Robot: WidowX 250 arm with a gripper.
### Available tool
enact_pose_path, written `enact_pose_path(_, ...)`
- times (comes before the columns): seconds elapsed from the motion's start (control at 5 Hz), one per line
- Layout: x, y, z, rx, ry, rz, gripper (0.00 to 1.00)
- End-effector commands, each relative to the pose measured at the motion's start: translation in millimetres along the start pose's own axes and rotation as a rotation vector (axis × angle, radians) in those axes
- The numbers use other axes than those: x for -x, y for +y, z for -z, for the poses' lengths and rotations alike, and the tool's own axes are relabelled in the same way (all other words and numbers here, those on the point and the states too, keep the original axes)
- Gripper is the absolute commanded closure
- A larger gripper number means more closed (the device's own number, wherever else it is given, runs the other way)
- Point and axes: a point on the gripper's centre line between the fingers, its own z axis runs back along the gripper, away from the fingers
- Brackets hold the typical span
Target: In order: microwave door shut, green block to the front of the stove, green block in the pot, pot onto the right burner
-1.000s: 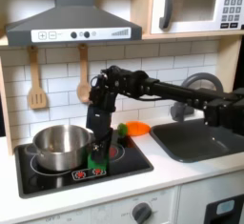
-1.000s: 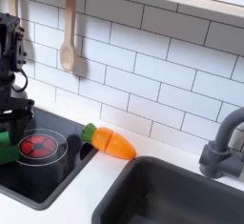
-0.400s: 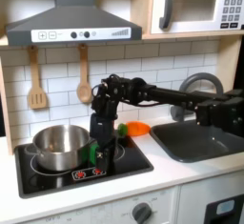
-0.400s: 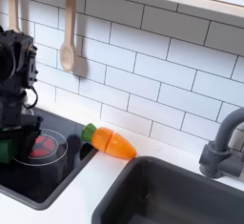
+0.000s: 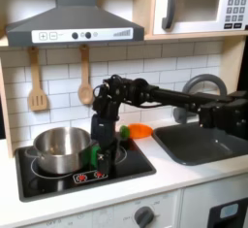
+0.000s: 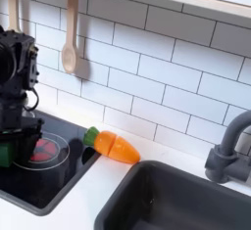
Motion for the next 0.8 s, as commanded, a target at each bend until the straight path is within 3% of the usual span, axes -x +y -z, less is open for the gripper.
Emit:
enact_pose_path(0.0,-9.1,-0.9,0.3,0.042,-0.015,-0.017,1.00)
enact_pose_path(0.2,-13.1,1.3,3.8,0.028,-0.031,0.000,1.00)
enact_pose_path(0.4,-15.2,2.9,-0.4,0.053,-0.040,-0.010,1.00)
enact_pose_path(0.6,-13.8,1.1,-0.1,0.053,-0.040,0.004,1.00)
